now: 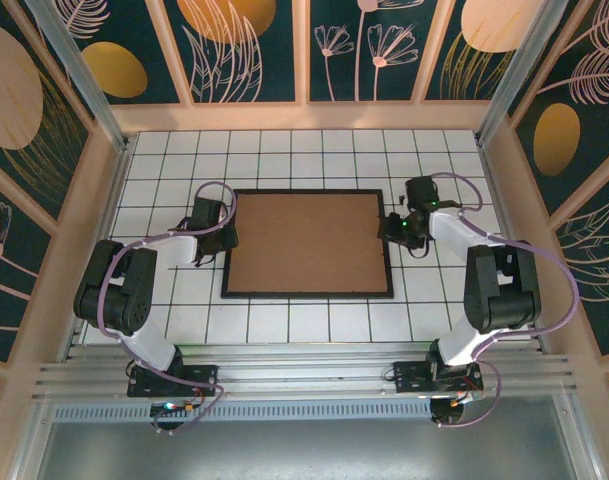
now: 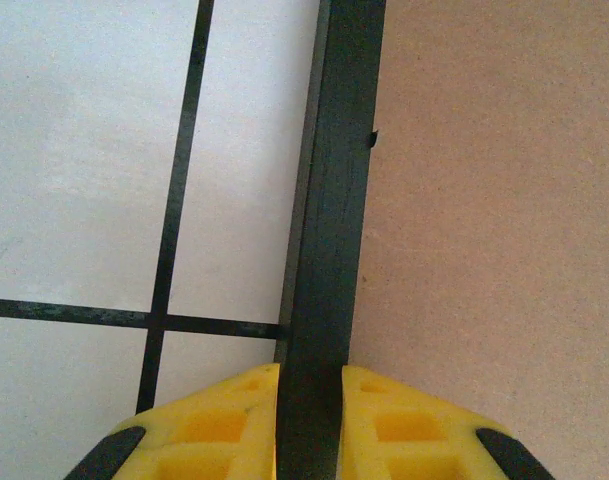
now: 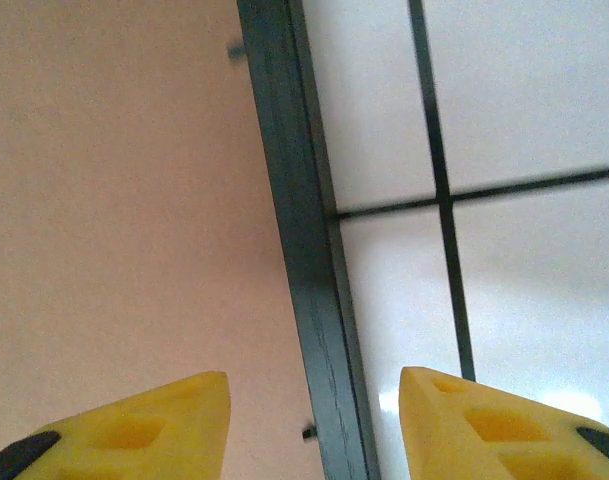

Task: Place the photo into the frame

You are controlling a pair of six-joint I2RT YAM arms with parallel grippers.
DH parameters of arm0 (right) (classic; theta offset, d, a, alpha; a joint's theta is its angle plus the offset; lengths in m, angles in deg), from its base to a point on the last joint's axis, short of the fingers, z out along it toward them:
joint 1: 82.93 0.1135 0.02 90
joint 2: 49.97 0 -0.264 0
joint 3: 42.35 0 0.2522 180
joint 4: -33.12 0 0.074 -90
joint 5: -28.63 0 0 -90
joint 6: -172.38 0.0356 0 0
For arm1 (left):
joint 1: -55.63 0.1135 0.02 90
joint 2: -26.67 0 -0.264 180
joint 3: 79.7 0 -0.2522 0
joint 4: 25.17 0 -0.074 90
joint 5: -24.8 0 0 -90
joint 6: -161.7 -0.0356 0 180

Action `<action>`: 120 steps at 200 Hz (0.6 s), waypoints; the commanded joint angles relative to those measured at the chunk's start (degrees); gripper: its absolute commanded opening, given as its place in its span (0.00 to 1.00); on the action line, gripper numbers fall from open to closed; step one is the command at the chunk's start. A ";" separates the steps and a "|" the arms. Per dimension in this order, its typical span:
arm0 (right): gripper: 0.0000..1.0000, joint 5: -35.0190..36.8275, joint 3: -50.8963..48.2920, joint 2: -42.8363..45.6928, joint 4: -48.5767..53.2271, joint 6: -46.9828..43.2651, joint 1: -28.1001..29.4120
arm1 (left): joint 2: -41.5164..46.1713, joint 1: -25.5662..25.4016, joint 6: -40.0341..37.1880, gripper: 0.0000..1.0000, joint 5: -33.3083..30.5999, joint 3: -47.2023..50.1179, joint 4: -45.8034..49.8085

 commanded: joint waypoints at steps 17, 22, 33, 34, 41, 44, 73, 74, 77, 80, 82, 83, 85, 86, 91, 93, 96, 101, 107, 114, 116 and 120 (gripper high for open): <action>0.50 -4.05 4.72 -6.63 -4.42 -2.43 -0.96 | 1.33 -0.66 1.50 0.20 2.34 0.50 0.78; 0.50 -3.06 5.30 -7.42 -4.33 -2.66 -0.98 | 1.43 -0.70 1.58 0.20 2.50 0.54 0.71; 0.50 -1.85 6.17 -8.69 -4.40 -3.16 -1.06 | 1.80 -0.66 2.01 0.20 3.09 0.71 0.47; 0.49 -1.79 6.21 -8.83 -4.41 -3.19 -1.06 | 1.84 -0.64 2.03 0.20 3.16 0.74 0.45; 0.49 -1.75 6.54 -9.51 -4.49 -3.41 -1.04 | 1.96 -0.70 2.33 0.21 3.78 0.82 0.12; 0.48 -1.81 6.63 -9.80 -4.51 -3.47 -1.04 | 1.96 -0.66 2.50 0.21 4.12 0.92 0.03; 0.41 0.27 6.86 -11.51 -4.00 -4.27 -0.99 | 2.05 -0.78 3.99 0.21 7.06 1.56 -1.52; 0.41 0.41 6.86 -11.56 -3.99 -4.27 -1.03 | 2.05 -0.74 4.03 0.21 7.21 1.60 -1.56; 0.39 0.77 6.79 -11.64 -3.98 -4.35 -1.03 | 2.12 -0.74 4.22 0.21 7.50 1.68 -1.78; 0.39 1.00 6.73 -11.68 -3.94 -4.44 -1.05 | 2.14 -0.74 4.47 0.22 7.87 1.77 -1.97; 0.38 1.17 6.70 -11.73 -3.97 -4.40 -1.04 | 2.14 -0.78 4.56 0.22 8.15 1.80 -2.09; 0.38 1.22 6.69 -11.75 -3.98 -4.47 -1.05 | 2.14 -0.74 4.58 0.22 8.24 1.81 -2.15; 0.37 1.38 6.62 -11.77 -3.96 -4.52 -0.99 | 2.21 -0.76 4.70 0.22 8.42 1.88 -2.27; 0.37 1.45 6.61 -11.73 -3.97 -4.53 -0.98 | 2.22 -0.73 4.73 0.22 8.51 1.89 -2.33; 0.35 1.88 6.60 -11.80 -3.94 -4.66 -1.13 | 2.31 -0.76 4.85 0.22 8.79 1.92 -2.54; 0.34 2.12 6.55 -11.78 -3.91 -4.66 -1.12 | 2.36 -0.78 4.96 0.23 8.77 1.97 -2.56; 0.33 2.44 6.57 -11.84 -3.90 -4.66 -1.15 | 2.40 -0.75 4.95 0.23 8.69 1.99 -2.64; 0.31 2.93 6.60 -11.90 -3.79 -4.73 -1.13 | 2.55 -0.78 4.97 0.24 8.28 1.91 -2.57; 0.29 3.27 6.55 -11.93 -3.81 -4.80 -1.13 | 2.73 -0.73 4.94 0.25 7.38 1.86 -2.36; 0.27 3.62 6.51 -11.87 -3.89 -4.82 -1.10 | 2.94 -0.79 4.90 0.29 5.60 1.69 -1.93; 0.26 3.74 6.51 -11.91 -3.90 -4.87 -1.14 | 3.07 -0.77 4.87 0.30 5.12 1.65 -1.79; 0.25 3.93 6.50 -11.99 -3.94 -4.89 -1.04 | 3.20 -0.75 4.98 0.32 3.93 1.52 -1.51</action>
